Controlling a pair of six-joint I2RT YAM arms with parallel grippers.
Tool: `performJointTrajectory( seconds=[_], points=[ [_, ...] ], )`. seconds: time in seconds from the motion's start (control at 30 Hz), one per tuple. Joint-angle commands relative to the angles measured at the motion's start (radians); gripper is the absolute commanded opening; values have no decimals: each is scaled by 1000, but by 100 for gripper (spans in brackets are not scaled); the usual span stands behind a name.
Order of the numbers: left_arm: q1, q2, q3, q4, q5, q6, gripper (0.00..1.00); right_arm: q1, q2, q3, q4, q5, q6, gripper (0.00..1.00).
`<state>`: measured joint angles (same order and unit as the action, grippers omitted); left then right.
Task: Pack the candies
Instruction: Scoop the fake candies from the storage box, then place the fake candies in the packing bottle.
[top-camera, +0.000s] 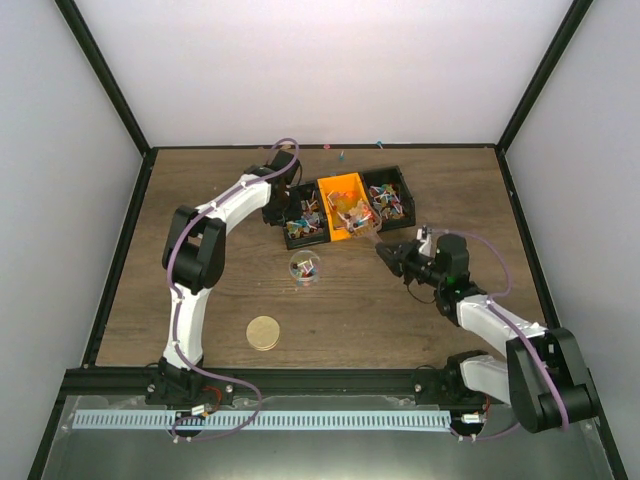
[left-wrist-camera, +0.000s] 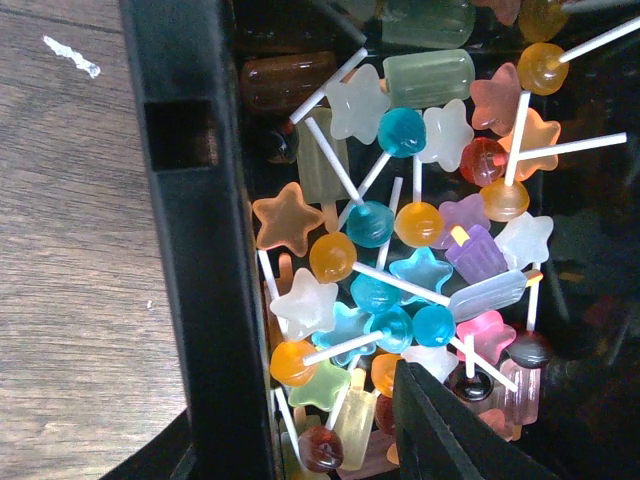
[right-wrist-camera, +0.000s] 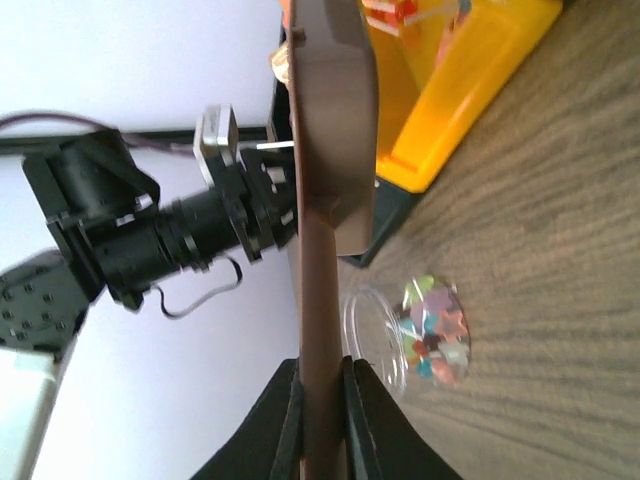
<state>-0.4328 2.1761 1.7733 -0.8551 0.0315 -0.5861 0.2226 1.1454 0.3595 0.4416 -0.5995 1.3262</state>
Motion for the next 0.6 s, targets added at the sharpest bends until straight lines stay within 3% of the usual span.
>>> performJointTrajectory(
  seconds=[0.0, 0.27, 0.57],
  points=[
    [-3, -11, 25, -5, 12, 16, 40, -11, -9, -37, 132, -153, -49, 1],
    [-4, -4, 21, 4, 3, 21, 40, -5, -29, -43, 147, -319, -145, 1],
    [-4, 1, 33, 0, -16, 30, 40, 50, -30, 111, -221, -333, -443, 1]
  ],
)
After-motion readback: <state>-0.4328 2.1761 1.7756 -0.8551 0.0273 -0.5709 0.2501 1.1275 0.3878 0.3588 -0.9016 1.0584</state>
